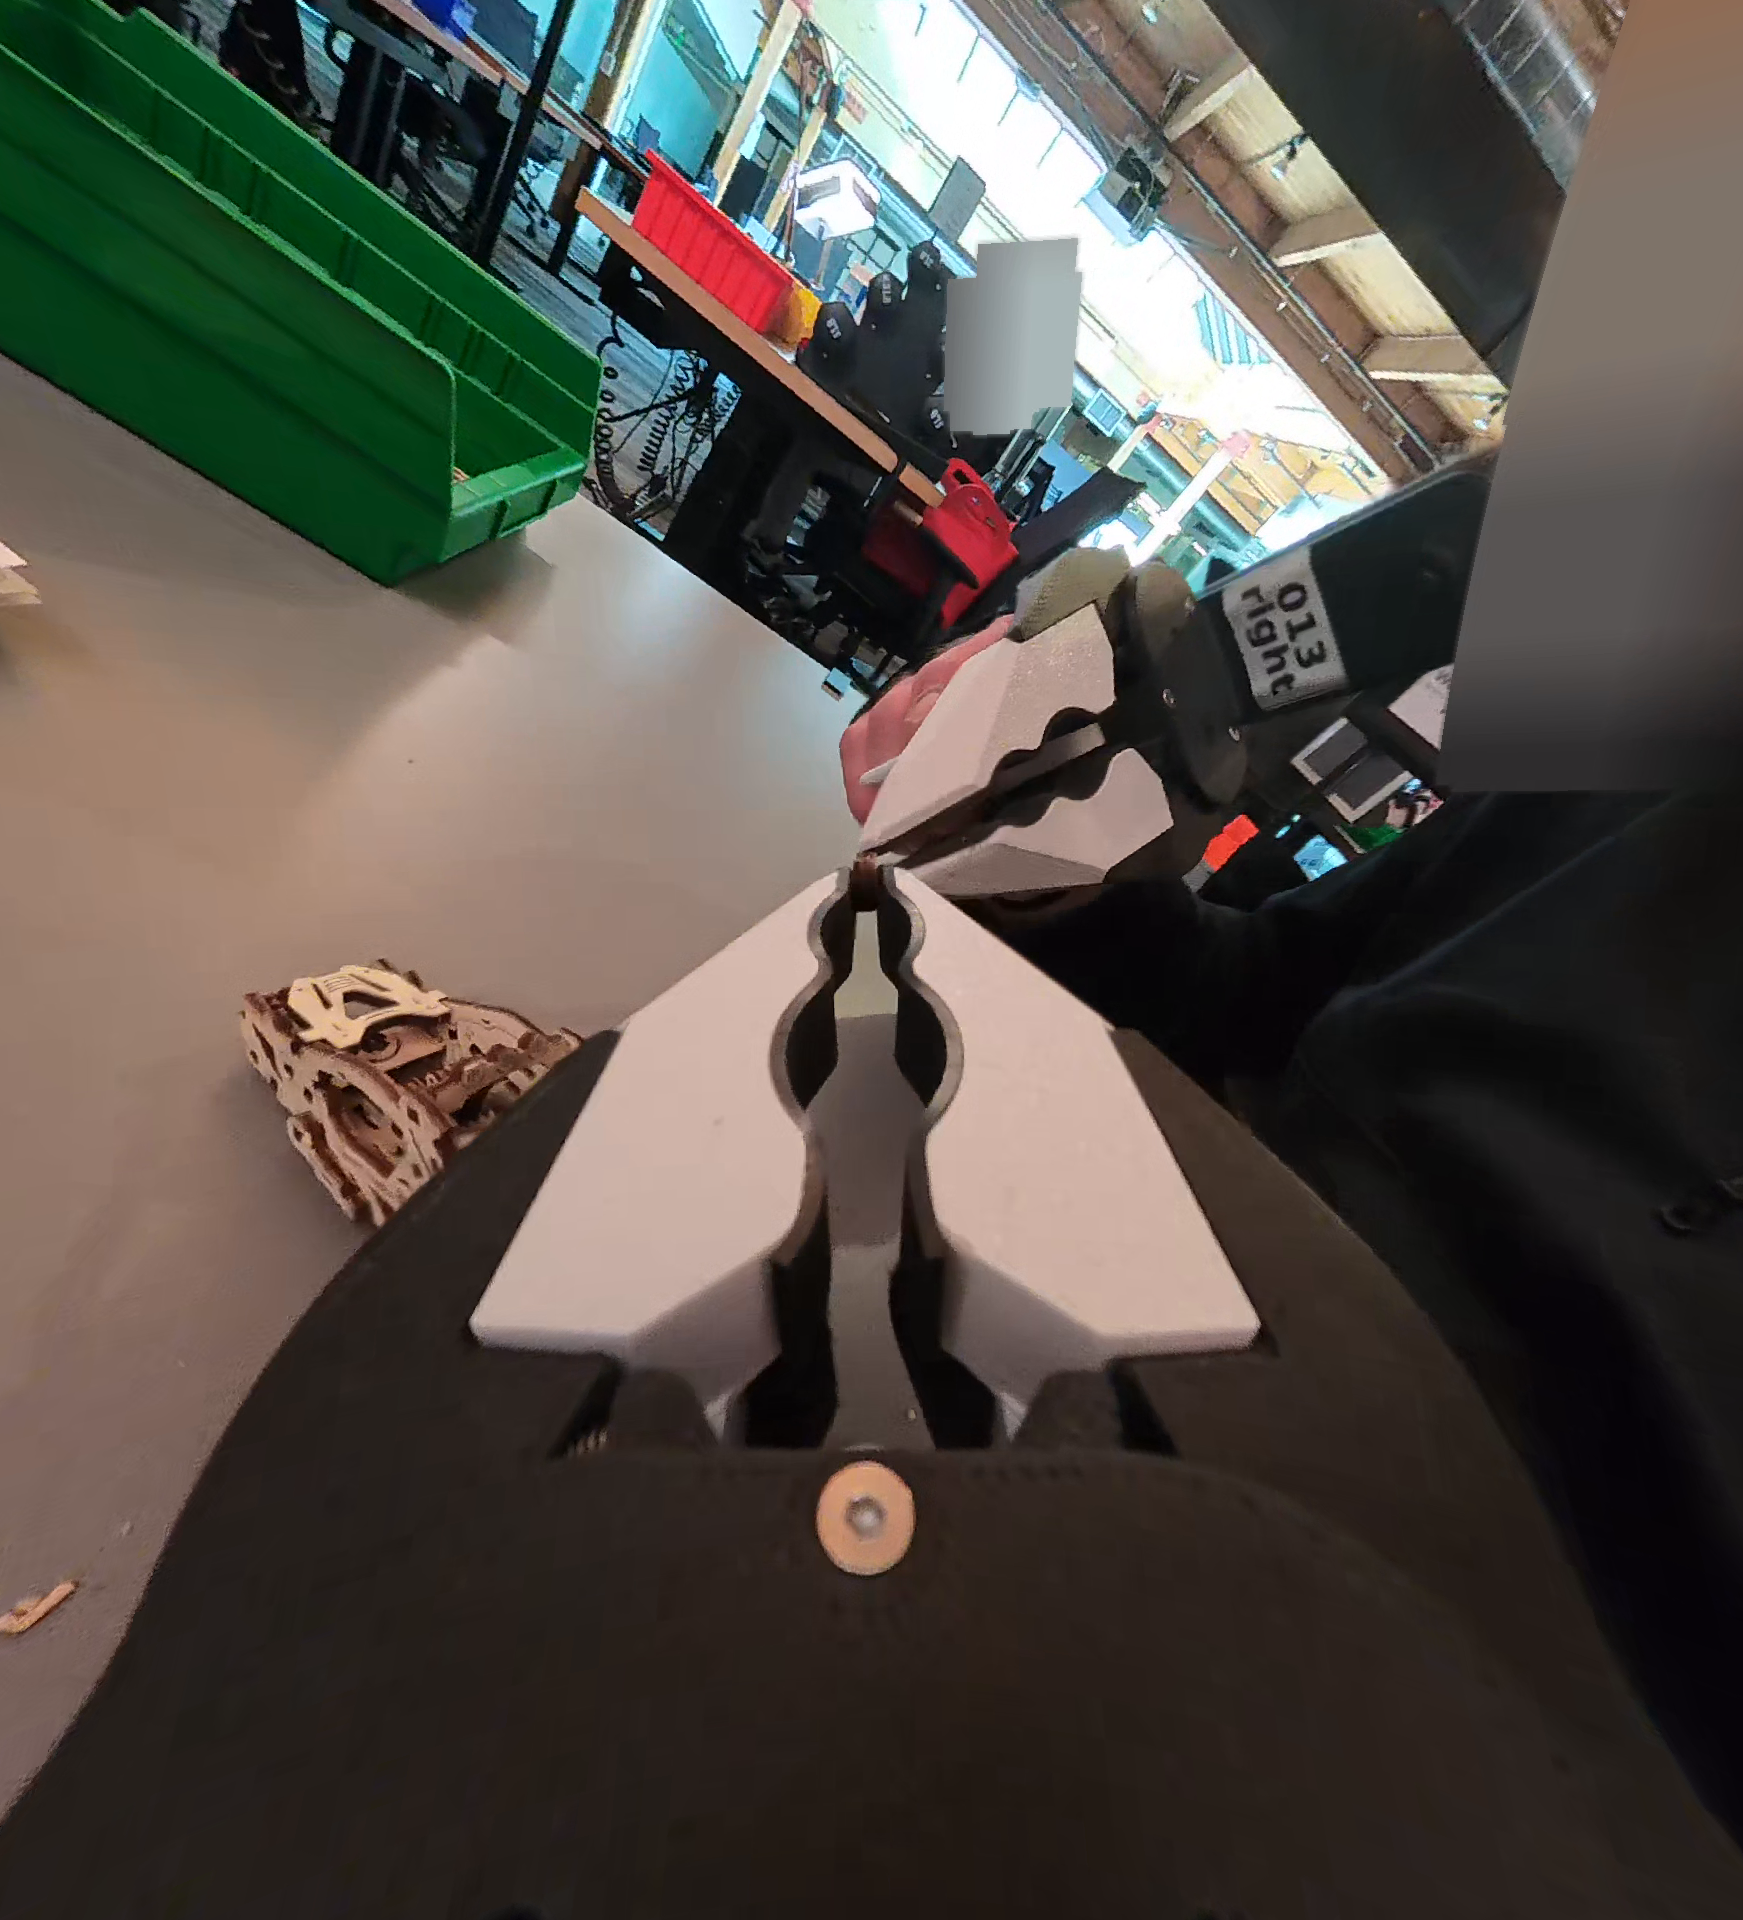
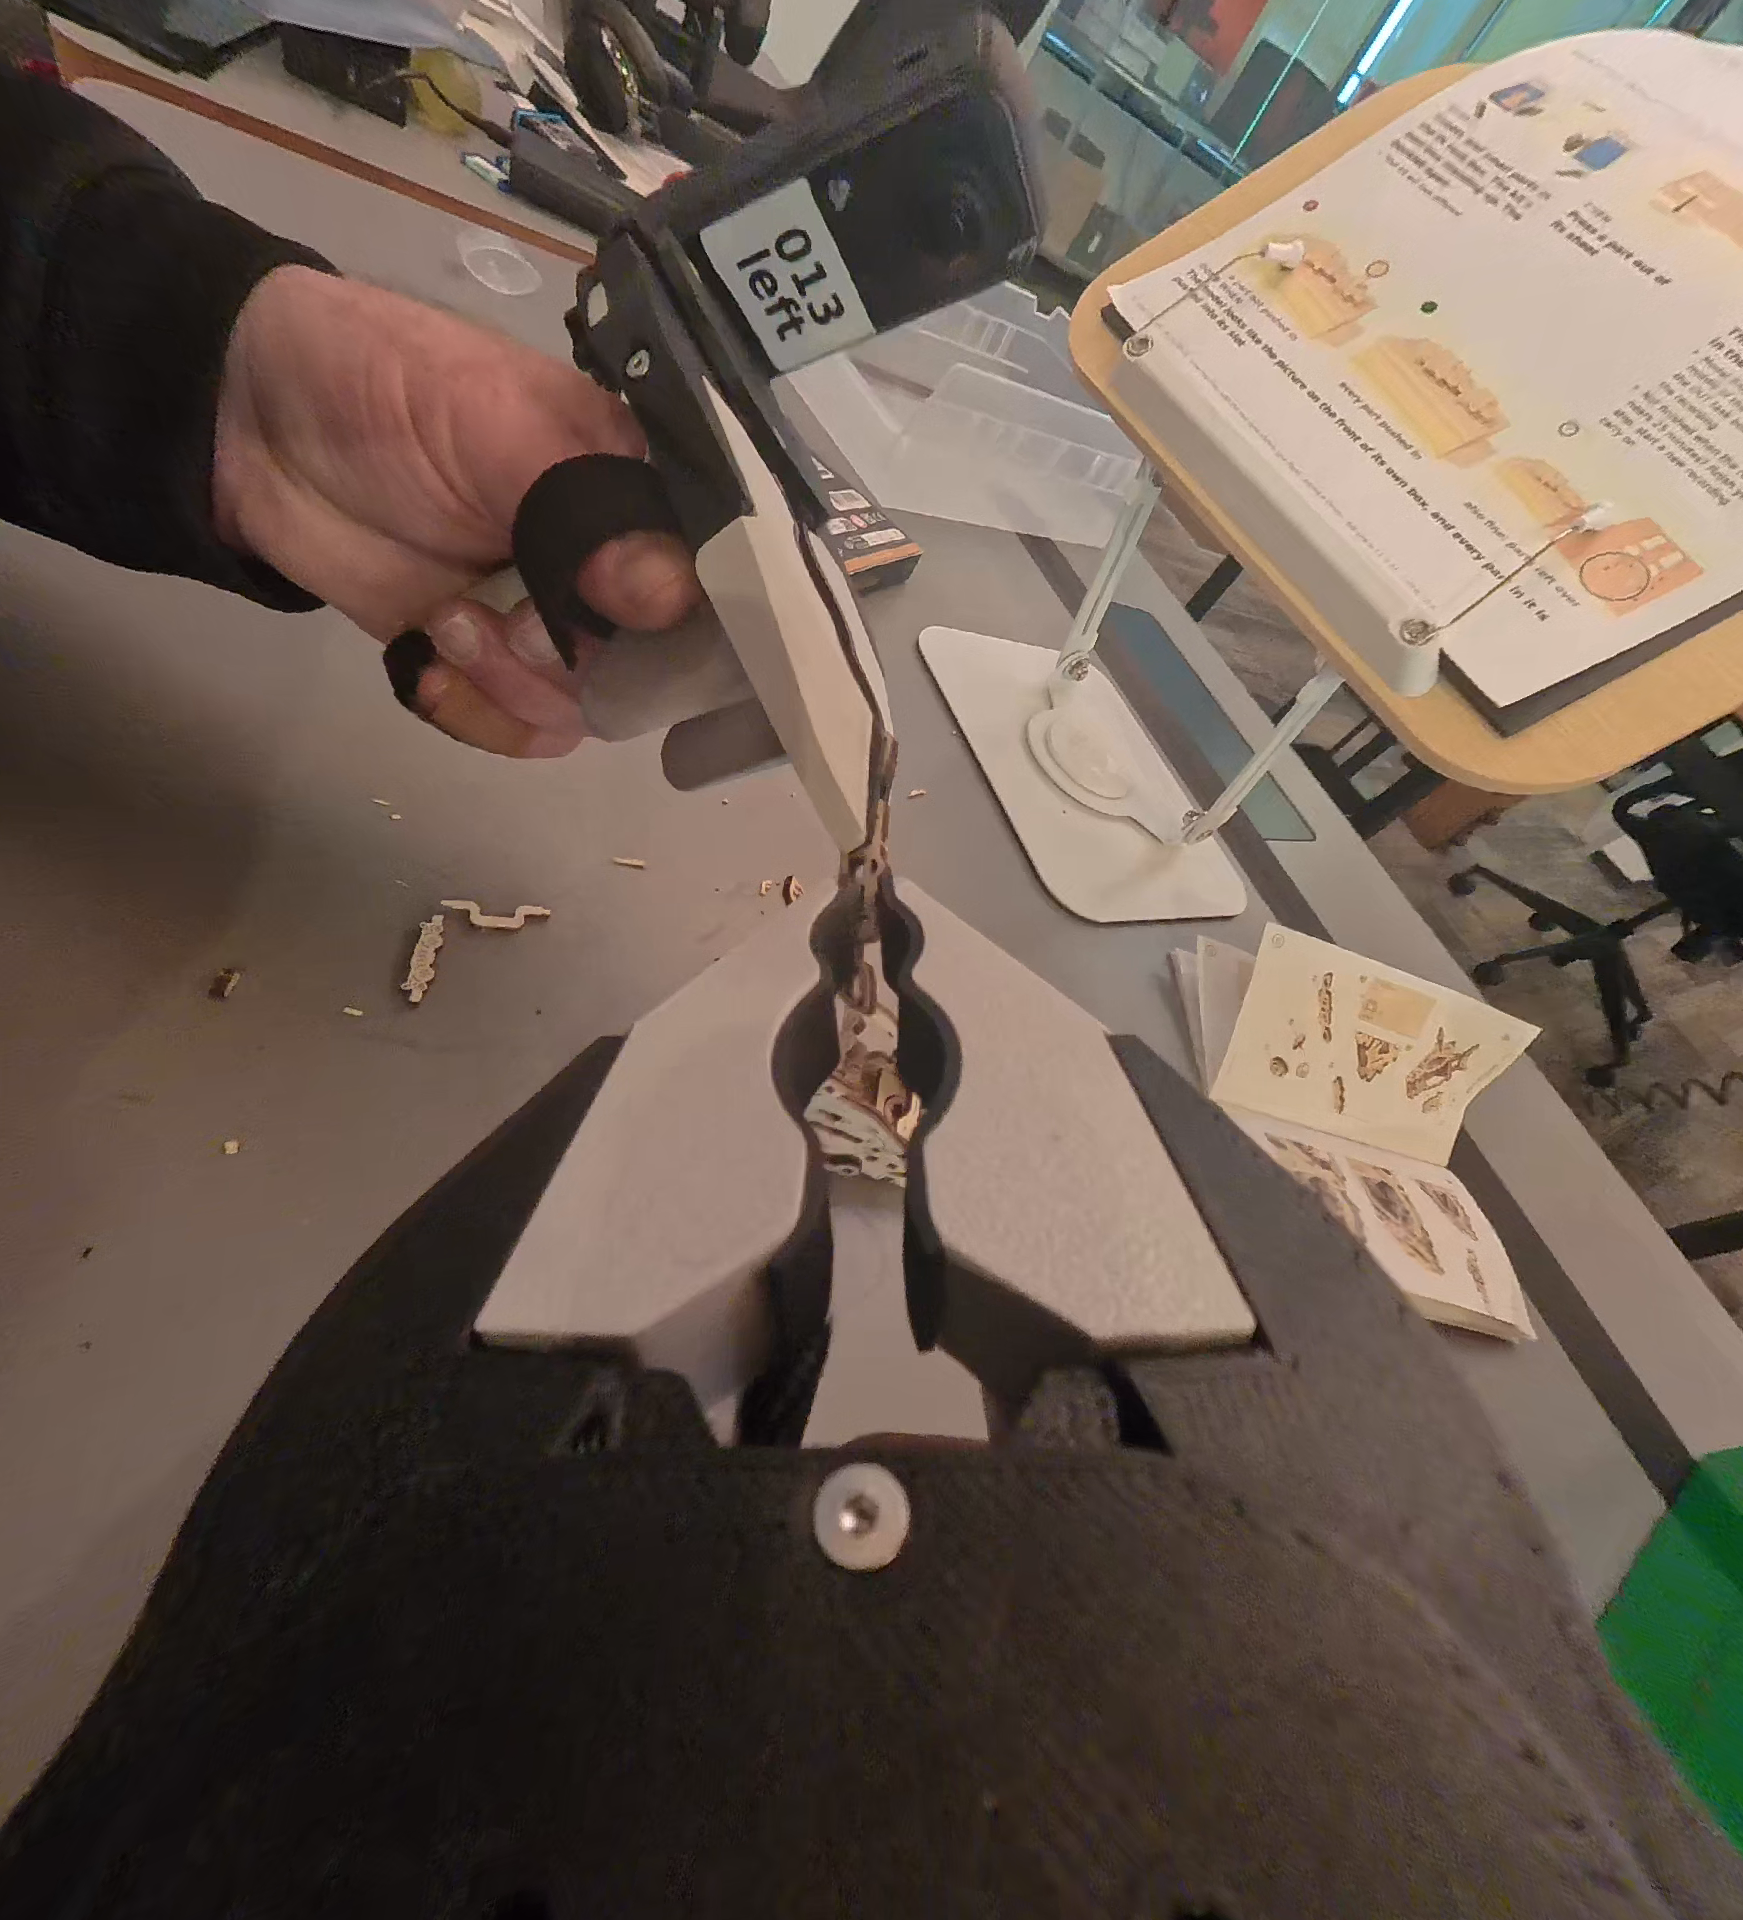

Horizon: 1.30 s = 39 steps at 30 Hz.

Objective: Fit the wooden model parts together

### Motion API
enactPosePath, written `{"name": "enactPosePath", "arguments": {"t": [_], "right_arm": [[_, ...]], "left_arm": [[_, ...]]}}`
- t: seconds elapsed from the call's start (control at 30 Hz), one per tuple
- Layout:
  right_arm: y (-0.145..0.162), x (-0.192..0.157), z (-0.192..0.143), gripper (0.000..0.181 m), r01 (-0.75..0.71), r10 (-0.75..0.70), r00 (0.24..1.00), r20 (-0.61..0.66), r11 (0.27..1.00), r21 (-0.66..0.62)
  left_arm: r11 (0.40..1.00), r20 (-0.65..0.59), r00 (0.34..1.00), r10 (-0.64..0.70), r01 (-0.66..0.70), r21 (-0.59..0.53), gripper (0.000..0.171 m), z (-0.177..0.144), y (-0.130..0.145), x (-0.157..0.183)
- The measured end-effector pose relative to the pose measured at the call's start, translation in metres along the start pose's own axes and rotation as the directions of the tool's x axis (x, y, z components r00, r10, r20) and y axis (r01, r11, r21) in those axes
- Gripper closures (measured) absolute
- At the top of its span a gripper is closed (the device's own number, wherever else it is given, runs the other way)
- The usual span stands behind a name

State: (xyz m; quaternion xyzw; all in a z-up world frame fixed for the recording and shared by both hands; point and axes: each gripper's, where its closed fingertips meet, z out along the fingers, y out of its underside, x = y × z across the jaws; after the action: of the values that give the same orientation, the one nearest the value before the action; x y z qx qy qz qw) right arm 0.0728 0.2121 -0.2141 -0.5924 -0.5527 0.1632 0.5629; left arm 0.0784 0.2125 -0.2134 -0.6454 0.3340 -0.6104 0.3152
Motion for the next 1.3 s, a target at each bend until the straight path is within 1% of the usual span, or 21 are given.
{"name": "enactPosePath", "arguments": {"t": [0.07,0.17,0.23,0.3,0.4,0.47,0.53,0.63,0.67,0.73,0.93,1.03,1.13,1.17,1.27,1.3], "right_arm": [[0.001,0.000,0.000,0.178,-0.037,0.037,0.999,0.021,0.999,0.000],[-0.002,0.002,-0.003,0.170,-0.144,0.142,0.987,0.074,0.989,0.025],[-0.002,0.001,-0.005,0.168,-0.245,0.240,0.960,0.146,0.969,0.020],[0.000,-0.006,-0.005,0.169,-0.338,0.333,0.910,0.249,0.941,-0.021],[0.003,-0.022,-0.005,0.178,-0.361,0.354,0.864,0.359,0.931,-0.048],[0.004,-0.025,-0.005,0.179,-0.377,0.369,0.853,0.370,0.925,-0.052],[0.003,-0.030,-0.006,0.179,-0.405,0.393,0.828,0.400,0.912,-0.058],[0.005,-0.032,-0.006,0.180,-0.431,0.421,0.808,0.412,0.899,-0.073],[0.005,-0.031,-0.006,0.180,-0.449,0.439,0.799,0.412,0.890,-0.077],[0.005,-0.032,-0.007,0.180,-0.501,0.485,0.755,0.441,0.861,-0.088],[0.007,-0.027,-0.007,0.180,-0.596,0.564,0.685,0.461,0.798,-0.091],[0.012,-0.017,-0.009,0.180,-0.654,0.618,0.646,0.448,0.751,-0.093],[0.031,-0.004,-0.008,0.180,-0.704,0.685,0.612,0.394,0.699,-0.122],[0.038,0.000,-0.008,0.180,-0.722,0.708,0.594,0.382,0.679,-0.136],[0.059,0.008,-0.004,0.181,-0.761,0.764,0.547,0.341,0.624,-0.178],[0.066,0.010,-0.001,0.181,-0.771,0.782,0.529,0.331,0.605,-0.198]], "left_arm": [[0.999,0.013,0.999,0.030,-0.030,-0.016,0.171,0.000,0.001,-0.002],[0.994,0.012,0.994,0.104,-0.104,-0.029,0.171,0.000,0.000,0.002],[0.982,0.037,0.984,0.176,-0.173,-0.072,0.171,0.000,0.003,0.001],[0.960,0.011,0.967,0.256,-0.253,-0.119,0.171,0.002,0.007,0.009],[0.910,-0.021,0.932,0.361,-0.357,-0.210,0.171,0.005,0.017,0.016],[0.894,-0.021,0.922,0.385,-0.379,-0.237,0.171,0.005,0.021,0.016],[0.890,-0.043,0.920,0.389,-0.387,-0.242,0.171,0.004,0.024,0.019],[0.891,-0.041,0.921,0.388,-0.386,-0.240,0.171,0.004,0.027,0.019],[0.894,-0.030,0.922,0.387,-0.383,-0.232,0.171,0.005,0.026,0.018],[0.904,-0.030,0.927,0.373,-0.370,-0.215,0.170,0.005,0.026,0.019],[0.923,0.019,0.937,0.349,-0.341,-0.178,0.167,0.005,0.024,0.014],[0.931,0.070,0.937,0.342,-0.327,-0.164,0.155,0.000,0.021,0.007],[0.940,0.144,0.933,0.329,-0.310,-0.140,0.147,-0.009,0.015,-0.003],[0.944,0.174,0.931,0.320,-0.299,-0.136,0.141,-0.013,0.014,-0.009],[0.942,0.280,0.905,0.321,-0.275,-0.193,0.123,-0.022,0.022,-0.031],[0.940,0.300,0.897,0.324,-0.269,-0.211,0.120,-0.023,0.026,-0.036]]}}
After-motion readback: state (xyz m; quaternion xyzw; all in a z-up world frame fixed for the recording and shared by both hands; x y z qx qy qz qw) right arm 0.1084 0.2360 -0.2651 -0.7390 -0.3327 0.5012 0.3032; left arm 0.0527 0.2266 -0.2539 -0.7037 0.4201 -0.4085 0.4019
